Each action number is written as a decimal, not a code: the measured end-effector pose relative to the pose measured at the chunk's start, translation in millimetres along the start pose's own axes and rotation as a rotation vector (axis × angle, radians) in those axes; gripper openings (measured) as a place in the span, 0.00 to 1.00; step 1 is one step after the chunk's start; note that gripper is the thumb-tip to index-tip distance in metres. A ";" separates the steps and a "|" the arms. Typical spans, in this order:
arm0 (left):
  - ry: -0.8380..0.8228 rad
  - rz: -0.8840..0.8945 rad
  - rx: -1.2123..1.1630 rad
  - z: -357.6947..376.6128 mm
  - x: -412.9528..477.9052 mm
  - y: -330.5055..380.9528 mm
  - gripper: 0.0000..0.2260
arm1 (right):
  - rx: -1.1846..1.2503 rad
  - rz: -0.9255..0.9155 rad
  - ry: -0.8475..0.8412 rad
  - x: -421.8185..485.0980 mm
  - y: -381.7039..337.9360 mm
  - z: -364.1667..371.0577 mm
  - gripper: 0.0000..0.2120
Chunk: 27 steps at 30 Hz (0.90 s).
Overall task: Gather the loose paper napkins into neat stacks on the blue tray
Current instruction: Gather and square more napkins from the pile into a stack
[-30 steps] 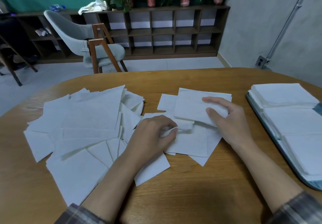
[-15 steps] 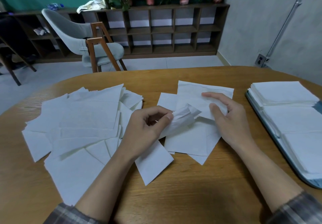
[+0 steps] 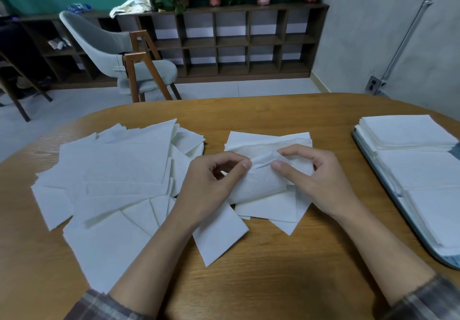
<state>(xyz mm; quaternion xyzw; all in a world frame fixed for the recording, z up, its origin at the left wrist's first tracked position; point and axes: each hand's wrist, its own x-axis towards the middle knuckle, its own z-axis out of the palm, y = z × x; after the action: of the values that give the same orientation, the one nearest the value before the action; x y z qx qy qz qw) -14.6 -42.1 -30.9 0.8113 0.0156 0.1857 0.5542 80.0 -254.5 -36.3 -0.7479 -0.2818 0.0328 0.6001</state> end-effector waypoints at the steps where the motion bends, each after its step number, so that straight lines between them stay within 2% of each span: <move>1: -0.006 0.012 0.024 0.4 -0.5 0.2 0.03 | 0.013 0.002 0.010 0.3 -0.3 0.8 0.11; 5: -0.007 0.145 0.246 -4.7 -0.3 -2.1 0.11 | 0.044 0.044 0.120 2.3 0.2 -3.3 0.04; 11: -0.096 0.018 0.226 -19.2 3.6 -2.5 0.10 | 0.170 0.101 0.167 2.0 -2.7 -9.2 0.09; 15: 0.005 0.144 0.180 -16.5 3.3 -2.4 0.10 | 0.207 0.157 0.144 2.7 -2.9 -9.4 0.09; 20: 0.099 0.225 0.188 -9.4 3.7 -3.8 0.05 | 0.204 0.178 0.144 3.0 -0.5 -8.5 0.11; 25: 0.128 0.403 0.309 -7.6 4.9 -4.5 0.03 | 0.125 0.124 0.165 2.1 -3.9 -7.8 0.09; 27: 0.133 0.392 0.261 -7.8 4.0 -1.0 0.03 | 0.027 0.074 0.169 2.7 -6.3 -9.7 0.10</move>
<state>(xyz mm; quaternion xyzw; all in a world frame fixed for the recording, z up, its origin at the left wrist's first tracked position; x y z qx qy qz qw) -13.1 -33.8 -28.2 0.8495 -0.0817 0.3392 0.3957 83.6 -261.0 -27.1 -0.7498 -0.2019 -0.0044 0.6301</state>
